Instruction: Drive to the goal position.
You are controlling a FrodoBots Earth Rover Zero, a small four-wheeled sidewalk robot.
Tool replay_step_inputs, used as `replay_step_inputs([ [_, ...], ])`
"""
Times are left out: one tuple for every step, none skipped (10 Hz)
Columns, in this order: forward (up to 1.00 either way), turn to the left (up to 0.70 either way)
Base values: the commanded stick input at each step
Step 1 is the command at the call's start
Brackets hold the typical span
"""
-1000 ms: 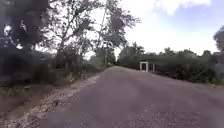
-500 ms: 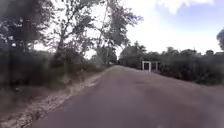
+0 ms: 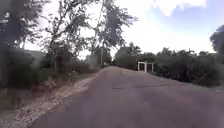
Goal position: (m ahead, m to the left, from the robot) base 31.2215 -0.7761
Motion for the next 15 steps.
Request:
replay_step_inputs([
  [1.00,0.00],
  [1.00,0.00],
  [1.00,0.00],
  [1.00,0.00],
  [1.00,0.00],
  [1.00,0.00],
  [1.00,0.00],
  [1.00,0.00],
  [1.00,0.00],
  [1.00,0.00],
  [1.00,0.00],
  [1.00,0.00],
  [1.00,0.00],
  [1.00,0.00],
  [1.00,0.00],
])
